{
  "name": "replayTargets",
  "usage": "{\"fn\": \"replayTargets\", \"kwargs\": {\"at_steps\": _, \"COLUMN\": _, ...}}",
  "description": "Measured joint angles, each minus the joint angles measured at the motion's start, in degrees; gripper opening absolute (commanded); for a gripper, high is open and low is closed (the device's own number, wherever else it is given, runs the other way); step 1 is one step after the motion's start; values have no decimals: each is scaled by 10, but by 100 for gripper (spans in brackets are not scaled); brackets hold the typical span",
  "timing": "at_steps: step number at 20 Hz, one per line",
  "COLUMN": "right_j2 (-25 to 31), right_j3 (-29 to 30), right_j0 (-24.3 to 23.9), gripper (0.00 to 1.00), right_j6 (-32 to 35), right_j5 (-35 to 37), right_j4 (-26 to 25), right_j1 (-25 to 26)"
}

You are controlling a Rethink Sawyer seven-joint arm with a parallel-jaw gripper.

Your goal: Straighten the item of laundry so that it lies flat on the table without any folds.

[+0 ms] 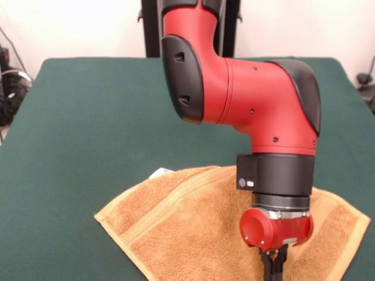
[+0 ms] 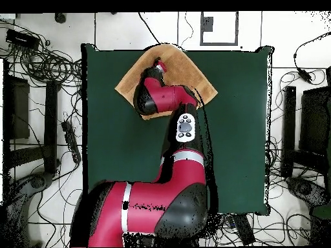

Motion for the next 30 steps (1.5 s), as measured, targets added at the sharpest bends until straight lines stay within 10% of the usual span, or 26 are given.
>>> {"fn": "replayTargets", "kwargs": {"at_steps": 22, "right_j2": -79, "right_j3": -4, "right_j0": 35, "gripper": 0, "right_j6": 0, "right_j5": -97, "right_j4": 83, "right_j1": 41}}
{"fn": "replayTargets", "kwargs": {"at_steps": 30, "right_j2": -31, "right_j3": 43, "right_j0": 3, "gripper": 0, "right_j6": 0, "right_j5": -96, "right_j4": 66, "right_j1": 7}}
